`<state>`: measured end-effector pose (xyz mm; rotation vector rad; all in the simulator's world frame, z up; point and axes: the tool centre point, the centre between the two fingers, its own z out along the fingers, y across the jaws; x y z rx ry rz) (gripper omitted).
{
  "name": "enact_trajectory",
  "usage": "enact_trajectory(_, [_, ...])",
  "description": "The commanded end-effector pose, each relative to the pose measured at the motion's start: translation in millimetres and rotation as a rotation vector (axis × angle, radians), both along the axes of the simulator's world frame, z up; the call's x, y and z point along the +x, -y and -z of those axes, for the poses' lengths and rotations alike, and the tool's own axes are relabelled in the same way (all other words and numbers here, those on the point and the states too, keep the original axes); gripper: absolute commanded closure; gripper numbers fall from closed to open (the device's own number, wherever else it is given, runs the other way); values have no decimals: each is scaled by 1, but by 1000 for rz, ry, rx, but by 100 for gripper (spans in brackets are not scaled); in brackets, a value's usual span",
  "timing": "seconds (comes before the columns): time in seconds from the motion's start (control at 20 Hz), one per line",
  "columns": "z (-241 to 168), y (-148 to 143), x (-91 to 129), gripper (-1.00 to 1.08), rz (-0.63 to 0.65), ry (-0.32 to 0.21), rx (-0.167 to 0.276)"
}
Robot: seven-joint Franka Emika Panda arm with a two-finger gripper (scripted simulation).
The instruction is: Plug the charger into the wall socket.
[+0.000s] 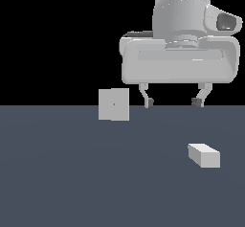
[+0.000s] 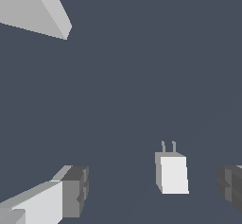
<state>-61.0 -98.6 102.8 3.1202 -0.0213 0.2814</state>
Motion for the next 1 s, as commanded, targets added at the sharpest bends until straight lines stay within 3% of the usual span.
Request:
enact_trajectory(0.0, [10,11,-7,-92,4,18,-1])
enact_trajectory(0.45, [35,37,-22,-92,12,59,3])
enact_trajectory(0.95, [41,42,-24,-92,14,66,5])
